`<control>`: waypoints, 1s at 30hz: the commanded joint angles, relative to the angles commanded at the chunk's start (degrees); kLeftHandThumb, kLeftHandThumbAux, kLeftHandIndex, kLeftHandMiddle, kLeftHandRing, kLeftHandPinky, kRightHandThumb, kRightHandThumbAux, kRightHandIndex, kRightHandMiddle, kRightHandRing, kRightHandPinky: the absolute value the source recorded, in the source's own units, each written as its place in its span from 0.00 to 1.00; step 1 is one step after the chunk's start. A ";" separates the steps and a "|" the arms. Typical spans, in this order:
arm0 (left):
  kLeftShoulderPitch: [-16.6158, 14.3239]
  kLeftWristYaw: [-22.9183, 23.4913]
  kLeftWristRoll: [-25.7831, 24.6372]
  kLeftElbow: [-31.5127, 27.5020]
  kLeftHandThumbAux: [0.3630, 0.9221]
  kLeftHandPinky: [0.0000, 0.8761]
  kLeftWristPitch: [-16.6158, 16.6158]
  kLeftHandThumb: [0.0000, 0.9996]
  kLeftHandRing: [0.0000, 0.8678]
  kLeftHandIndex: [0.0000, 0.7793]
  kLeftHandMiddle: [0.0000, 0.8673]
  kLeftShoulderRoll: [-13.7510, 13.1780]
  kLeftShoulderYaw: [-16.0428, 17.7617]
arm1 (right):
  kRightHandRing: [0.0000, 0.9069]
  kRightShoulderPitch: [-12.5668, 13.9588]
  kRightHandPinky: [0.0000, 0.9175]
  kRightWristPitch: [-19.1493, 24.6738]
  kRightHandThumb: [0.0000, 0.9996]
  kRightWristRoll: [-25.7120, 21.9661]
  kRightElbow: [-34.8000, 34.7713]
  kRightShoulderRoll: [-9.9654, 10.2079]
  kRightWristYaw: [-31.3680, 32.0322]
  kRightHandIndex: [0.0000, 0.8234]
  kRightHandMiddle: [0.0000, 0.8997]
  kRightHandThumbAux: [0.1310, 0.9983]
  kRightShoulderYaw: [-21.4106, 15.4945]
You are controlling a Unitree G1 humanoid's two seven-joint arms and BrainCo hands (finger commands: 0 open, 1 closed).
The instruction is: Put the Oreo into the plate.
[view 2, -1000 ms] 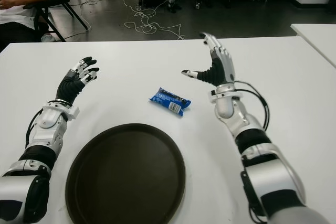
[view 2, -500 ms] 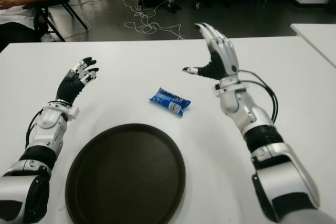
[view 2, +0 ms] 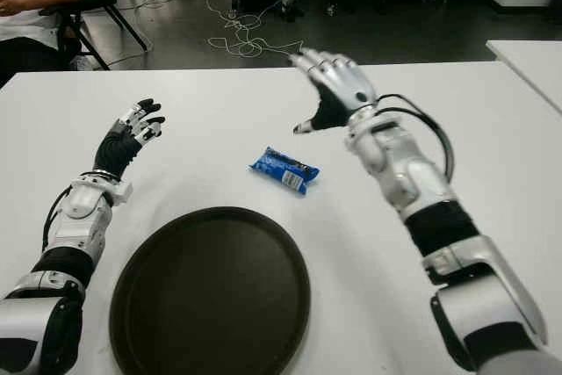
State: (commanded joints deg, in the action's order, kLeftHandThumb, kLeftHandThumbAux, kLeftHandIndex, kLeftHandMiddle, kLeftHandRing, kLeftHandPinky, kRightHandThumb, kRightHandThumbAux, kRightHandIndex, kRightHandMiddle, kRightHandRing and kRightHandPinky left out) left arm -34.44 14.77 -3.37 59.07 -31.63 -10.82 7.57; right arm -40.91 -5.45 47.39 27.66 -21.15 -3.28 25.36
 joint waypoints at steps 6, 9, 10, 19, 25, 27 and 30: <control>0.21 -0.14 0.10 -0.20 0.33 0.19 -0.02 0.16 0.16 0.12 0.16 -0.02 -0.03 | 0.12 0.65 0.12 1.28 0.00 1.82 4.04 2.38 -3.00 0.11 0.12 0.78 2.66; 0.24 -0.05 -0.02 -0.19 0.32 0.19 0.04 0.16 0.16 0.12 0.16 -0.01 0.06 | 0.13 0.67 0.14 2.75 0.00 2.40 3.57 3.09 -3.22 0.12 0.12 0.77 2.82; 0.24 0.00 -0.07 -0.16 0.32 0.19 0.06 0.16 0.15 0.12 0.15 -0.01 0.10 | 0.15 0.73 0.16 3.38 0.00 2.62 3.38 3.39 -3.28 0.13 0.13 0.78 2.85; 0.21 0.59 -0.58 -0.02 0.31 0.22 -0.24 0.18 0.16 0.12 0.16 0.04 0.29 | 0.39 1.46 0.45 14.38 0.00 6.13 0.15 6.41 -1.96 0.35 0.33 0.83 3.86; 0.13 0.39 -0.32 0.20 0.33 0.21 -0.64 0.19 0.17 0.13 0.17 0.02 0.08 | 0.53 1.43 0.60 20.77 0.00 9.79 -0.56 7.23 -0.56 0.47 0.45 0.83 6.01; 0.11 0.15 -0.19 0.24 0.33 0.21 -0.71 0.19 0.17 0.13 0.17 0.06 0.02 | 0.54 1.53 0.61 22.04 0.00 10.47 -1.01 7.36 0.16 0.49 0.46 0.82 6.50; 0.17 -0.20 -0.04 0.20 0.35 0.22 -0.83 0.18 0.17 0.13 0.17 0.13 -0.02 | 0.58 2.16 0.66 23.16 0.00 11.07 -2.52 7.37 0.38 0.53 0.52 0.82 7.00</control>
State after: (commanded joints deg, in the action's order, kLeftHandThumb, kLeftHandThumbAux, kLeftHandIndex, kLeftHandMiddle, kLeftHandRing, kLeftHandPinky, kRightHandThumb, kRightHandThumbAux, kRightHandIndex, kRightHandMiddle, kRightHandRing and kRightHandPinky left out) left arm -34.27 14.57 -3.41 59.27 -32.46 -10.69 7.54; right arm -38.75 17.71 58.46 25.14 -13.78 -2.90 32.36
